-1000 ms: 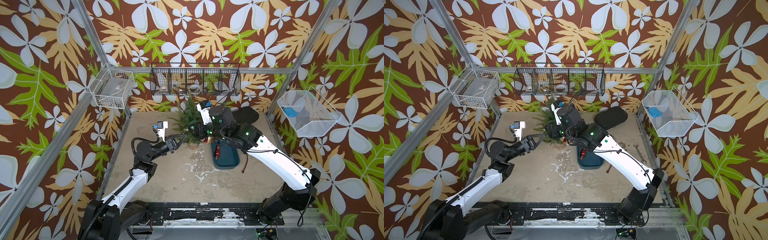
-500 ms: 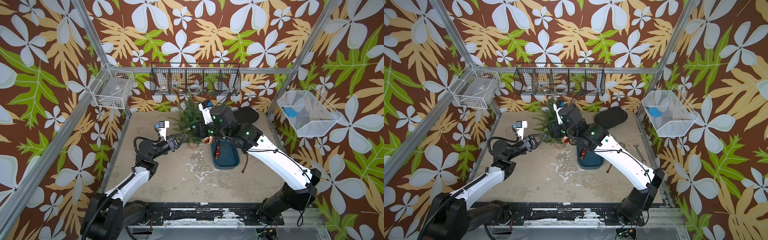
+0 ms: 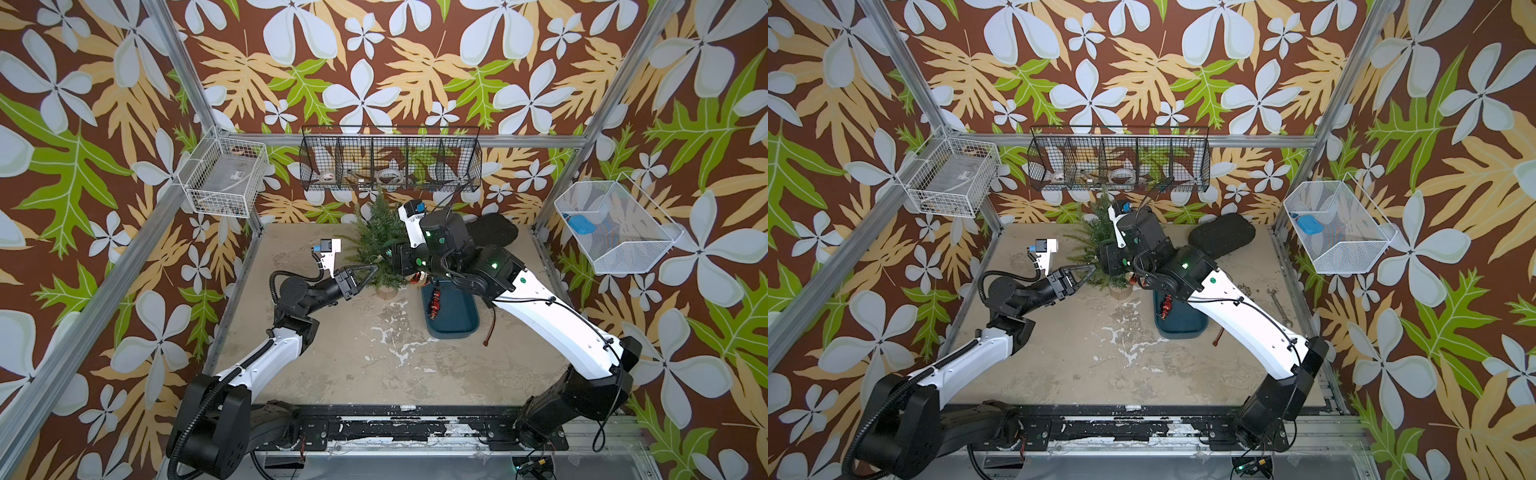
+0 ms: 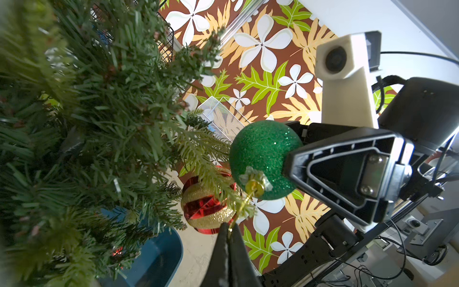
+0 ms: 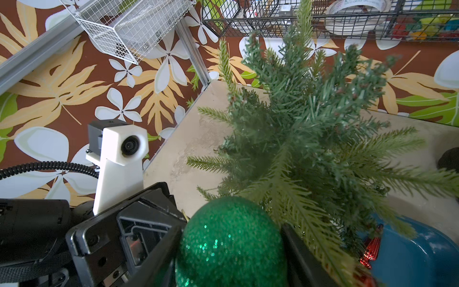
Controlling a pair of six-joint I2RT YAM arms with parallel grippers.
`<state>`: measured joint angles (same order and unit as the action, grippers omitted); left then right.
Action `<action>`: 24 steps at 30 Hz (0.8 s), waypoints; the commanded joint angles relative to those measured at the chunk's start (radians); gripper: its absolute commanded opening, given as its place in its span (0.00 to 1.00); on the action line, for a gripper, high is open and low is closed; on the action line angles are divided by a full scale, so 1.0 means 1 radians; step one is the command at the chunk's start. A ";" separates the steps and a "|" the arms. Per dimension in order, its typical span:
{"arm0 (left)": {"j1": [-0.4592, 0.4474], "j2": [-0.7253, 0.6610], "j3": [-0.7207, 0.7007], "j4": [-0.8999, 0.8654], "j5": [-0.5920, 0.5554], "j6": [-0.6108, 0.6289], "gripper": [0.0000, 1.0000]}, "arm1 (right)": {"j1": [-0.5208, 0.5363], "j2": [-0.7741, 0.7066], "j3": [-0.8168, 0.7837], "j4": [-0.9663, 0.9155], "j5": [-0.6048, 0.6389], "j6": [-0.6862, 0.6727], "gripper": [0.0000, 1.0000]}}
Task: Decorate the small christmas tree with ornaments
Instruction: Hang an ornament on the christmas tree.
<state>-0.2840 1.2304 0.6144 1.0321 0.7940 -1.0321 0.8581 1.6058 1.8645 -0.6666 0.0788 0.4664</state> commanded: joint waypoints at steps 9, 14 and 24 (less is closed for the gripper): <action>0.002 -0.013 -0.019 0.071 0.037 -0.036 0.00 | 0.000 -0.041 -0.025 -0.004 0.015 0.007 0.59; 0.000 0.006 -0.008 0.084 0.034 -0.042 0.00 | 0.000 -0.035 -0.033 -0.003 0.025 0.006 0.59; -0.023 0.039 0.021 0.080 0.021 -0.028 0.00 | -0.001 -0.024 -0.042 0.010 0.058 -0.008 0.59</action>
<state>-0.3012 1.2667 0.6239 1.0714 0.8158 -1.0683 0.8581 1.5822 1.8214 -0.6735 0.1097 0.4671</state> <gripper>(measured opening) 0.047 0.589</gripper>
